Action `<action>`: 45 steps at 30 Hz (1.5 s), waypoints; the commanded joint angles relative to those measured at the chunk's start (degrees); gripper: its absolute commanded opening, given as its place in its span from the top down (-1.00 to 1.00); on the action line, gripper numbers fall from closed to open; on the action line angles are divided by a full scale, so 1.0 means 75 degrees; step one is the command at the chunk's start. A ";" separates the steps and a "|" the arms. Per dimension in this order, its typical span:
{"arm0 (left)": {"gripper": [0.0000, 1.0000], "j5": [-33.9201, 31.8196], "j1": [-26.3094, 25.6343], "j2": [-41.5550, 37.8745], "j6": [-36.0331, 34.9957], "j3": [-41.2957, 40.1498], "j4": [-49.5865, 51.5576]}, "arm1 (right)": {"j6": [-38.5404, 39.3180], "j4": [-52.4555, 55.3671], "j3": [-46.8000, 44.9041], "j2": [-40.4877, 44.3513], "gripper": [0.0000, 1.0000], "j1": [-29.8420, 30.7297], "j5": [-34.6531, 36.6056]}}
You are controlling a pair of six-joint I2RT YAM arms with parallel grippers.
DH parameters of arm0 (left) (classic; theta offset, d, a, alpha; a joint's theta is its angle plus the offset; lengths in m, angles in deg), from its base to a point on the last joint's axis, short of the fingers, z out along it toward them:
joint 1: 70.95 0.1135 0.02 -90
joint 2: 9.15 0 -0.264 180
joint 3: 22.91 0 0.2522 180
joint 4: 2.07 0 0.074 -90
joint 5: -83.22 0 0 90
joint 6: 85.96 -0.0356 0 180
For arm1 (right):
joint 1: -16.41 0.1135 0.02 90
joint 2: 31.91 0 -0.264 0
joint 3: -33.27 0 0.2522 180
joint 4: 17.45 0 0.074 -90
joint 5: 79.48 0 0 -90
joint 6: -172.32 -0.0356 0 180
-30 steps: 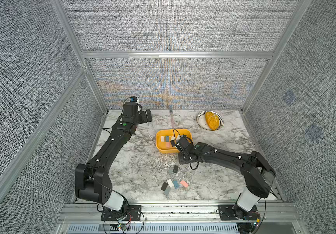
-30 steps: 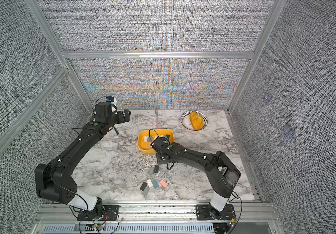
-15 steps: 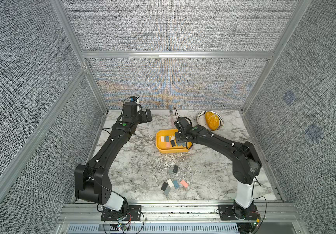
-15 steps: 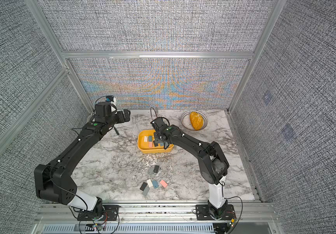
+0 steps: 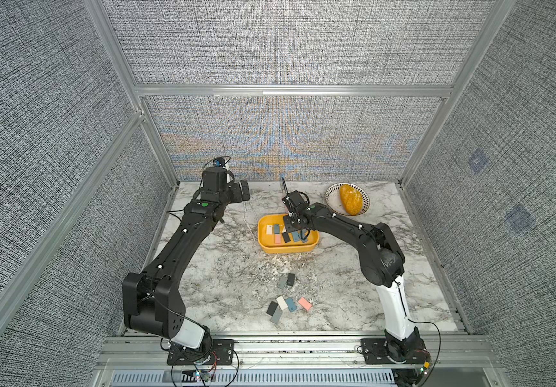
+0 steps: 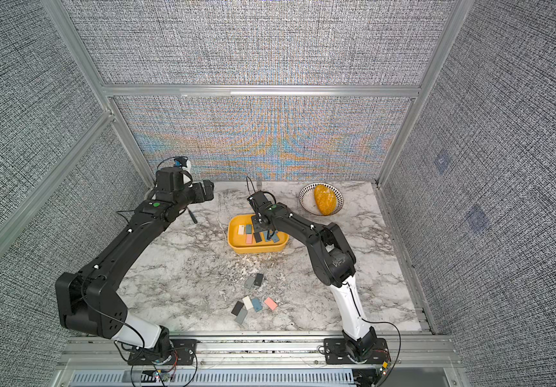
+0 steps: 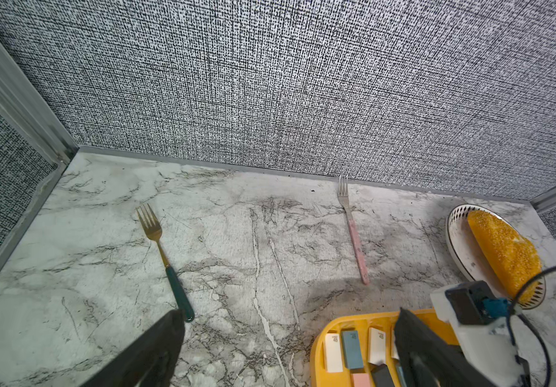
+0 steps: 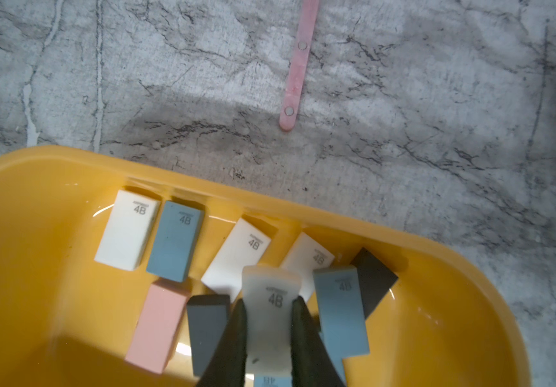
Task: Put the eraser in the storage box
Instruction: Place the eraser in the storage box.
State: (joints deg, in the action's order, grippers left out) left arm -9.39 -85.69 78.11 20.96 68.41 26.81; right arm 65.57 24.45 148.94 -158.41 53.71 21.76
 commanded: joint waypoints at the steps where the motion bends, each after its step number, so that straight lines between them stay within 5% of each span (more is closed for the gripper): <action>1: -1.00 -0.0049 0.0021 0.0030 -0.0067 0.0083 0.0071 | 0.0142 -0.0034 0.0231 -0.0176 0.63 -0.0052 -0.0115; 32: -1.00 -0.0038 0.0064 0.0188 -0.0118 0.0124 0.0085 | 0.0306 0.0313 0.1008 -0.1045 0.48 -0.0151 -0.0185; 45: -1.00 0.0000 0.0067 0.0154 -0.0101 0.0100 0.0082 | 0.0322 0.0207 0.0933 -0.0537 0.08 -0.0081 -0.0199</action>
State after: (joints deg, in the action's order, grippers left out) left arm -9.61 -85.26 79.42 20.55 69.06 26.85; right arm 67.73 26.57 156.00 -164.22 52.84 20.34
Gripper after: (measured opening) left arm 0.998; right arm 0.450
